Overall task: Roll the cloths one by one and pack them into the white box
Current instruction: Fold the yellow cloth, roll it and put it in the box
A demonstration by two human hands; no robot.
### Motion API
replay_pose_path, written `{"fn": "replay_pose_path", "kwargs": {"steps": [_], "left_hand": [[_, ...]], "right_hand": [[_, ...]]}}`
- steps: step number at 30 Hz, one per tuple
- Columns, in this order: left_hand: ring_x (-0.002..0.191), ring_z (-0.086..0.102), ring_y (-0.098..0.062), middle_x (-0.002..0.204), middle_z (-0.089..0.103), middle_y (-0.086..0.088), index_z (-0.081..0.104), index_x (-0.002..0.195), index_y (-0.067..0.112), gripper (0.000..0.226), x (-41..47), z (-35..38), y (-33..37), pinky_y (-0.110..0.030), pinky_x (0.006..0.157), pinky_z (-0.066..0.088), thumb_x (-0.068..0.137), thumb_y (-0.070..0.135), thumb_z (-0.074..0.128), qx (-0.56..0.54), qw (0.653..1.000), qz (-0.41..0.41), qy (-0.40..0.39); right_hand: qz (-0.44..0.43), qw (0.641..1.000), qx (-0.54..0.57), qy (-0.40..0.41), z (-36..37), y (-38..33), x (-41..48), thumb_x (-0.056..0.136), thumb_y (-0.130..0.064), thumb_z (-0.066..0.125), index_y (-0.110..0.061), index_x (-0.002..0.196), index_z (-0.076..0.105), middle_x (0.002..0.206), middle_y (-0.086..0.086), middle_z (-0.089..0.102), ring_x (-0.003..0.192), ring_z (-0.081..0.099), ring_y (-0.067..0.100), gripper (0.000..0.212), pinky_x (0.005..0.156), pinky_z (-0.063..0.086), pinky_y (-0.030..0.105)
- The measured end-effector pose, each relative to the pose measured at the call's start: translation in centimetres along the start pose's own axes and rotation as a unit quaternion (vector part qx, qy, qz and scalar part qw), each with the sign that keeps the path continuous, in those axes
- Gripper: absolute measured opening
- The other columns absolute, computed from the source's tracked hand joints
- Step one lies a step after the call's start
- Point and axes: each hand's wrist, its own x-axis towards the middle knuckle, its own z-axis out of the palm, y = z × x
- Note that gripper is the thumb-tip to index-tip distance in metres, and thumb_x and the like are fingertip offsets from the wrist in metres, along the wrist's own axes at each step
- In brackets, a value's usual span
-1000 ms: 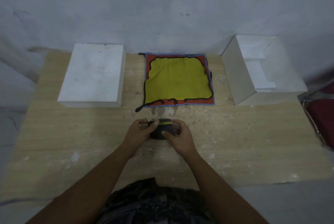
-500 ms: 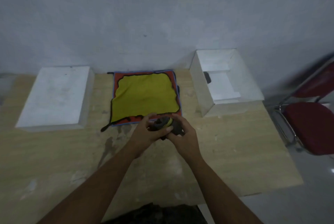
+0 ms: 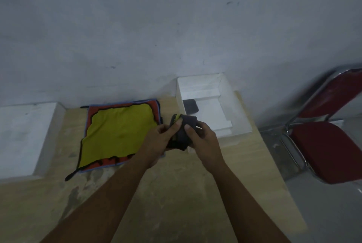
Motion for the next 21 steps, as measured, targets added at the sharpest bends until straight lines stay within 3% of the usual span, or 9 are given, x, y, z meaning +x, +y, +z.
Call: {"fn": "replay_pose_path", "kwargs": {"steps": [4,8,10,14,17,19,21], "left_hand": [[0.090,0.072,-0.031,0.098,0.072,-0.021,0.064,0.099,-0.005,0.074,2.7,1.9,1.5,-0.049,0.083,0.059,0.063,0.058,0.079,0.026,0.999,0.009,0.017],[0.094,0.071,-0.024,0.105,0.070,-0.010,0.057,0.110,0.010,0.051,5.1,3.8,3.0,-0.042,0.081,0.060,0.076,0.044,0.074,0.030,1.000,0.008,0.003],[0.091,0.071,-0.024,0.102,0.069,-0.008,0.057,0.110,0.011,0.044,6.4,4.6,3.6,-0.039,0.078,0.061,0.081,0.040,0.071,0.050,0.999,0.015,0.008],[0.094,0.067,-0.022,0.100,0.067,-0.006,0.059,0.103,0.009,0.037,9.7,4.4,3.3,-0.044,0.080,0.060,0.086,0.041,0.066,0.129,0.985,0.056,0.099],[0.096,0.063,-0.024,0.092,0.061,0.003,0.059,0.100,0.013,0.026,12.4,3.9,2.7,-0.050,0.086,0.056,0.088,0.035,0.064,0.182,0.968,0.067,0.159],[0.099,0.062,-0.025,0.094,0.059,0.004,0.057,0.103,0.014,0.027,13.5,3.8,2.3,-0.051,0.088,0.054,0.088,0.034,0.065,0.200,0.966,0.053,0.158],[0.101,0.060,-0.026,0.103,0.059,-0.002,0.056,0.111,0.013,0.034,14.5,3.6,1.9,-0.051,0.089,0.054,0.087,0.035,0.065,0.222,0.963,0.039,0.147]], "right_hand": [[0.032,0.998,0.047,0.021,-2.1,-0.7,2.7,0.087,-0.018,0.065,-0.028,0.107,0.056,0.107,0.007,0.069,0.098,0.068,0.021,0.024,0.083,0.058,0.040],[0.033,0.997,0.052,0.036,-3.9,-1.4,5.5,0.088,-0.018,0.065,-0.024,0.107,0.058,0.112,0.009,0.067,0.102,0.067,0.023,0.021,0.084,0.058,0.044],[0.055,0.997,0.051,0.031,-5.0,-1.6,7.1,0.090,-0.020,0.062,-0.021,0.109,0.056,0.116,0.011,0.065,0.103,0.065,0.026,0.020,0.078,0.059,0.045],[0.094,0.994,0.041,0.038,-7.4,-1.8,10.6,0.092,-0.018,0.059,-0.013,0.122,0.046,0.116,0.017,0.061,0.099,0.066,0.033,0.033,0.066,0.061,0.042],[0.108,0.992,-0.030,0.051,-9.1,-0.8,14.4,0.091,-0.018,0.061,-0.018,0.118,0.048,0.116,0.016,0.061,0.097,0.065,0.029,0.030,0.067,0.058,0.038],[0.126,0.987,-0.081,0.058,-9.8,0.2,17.0,0.090,-0.021,0.063,-0.022,0.116,0.048,0.117,0.014,0.061,0.099,0.063,0.028,0.030,0.073,0.057,0.040],[0.165,0.977,-0.112,0.072,-10.2,1.4,19.5,0.088,-0.023,0.065,-0.016,0.124,0.044,0.117,0.012,0.056,0.105,0.059,0.030,0.042,0.083,0.056,0.045]]}}
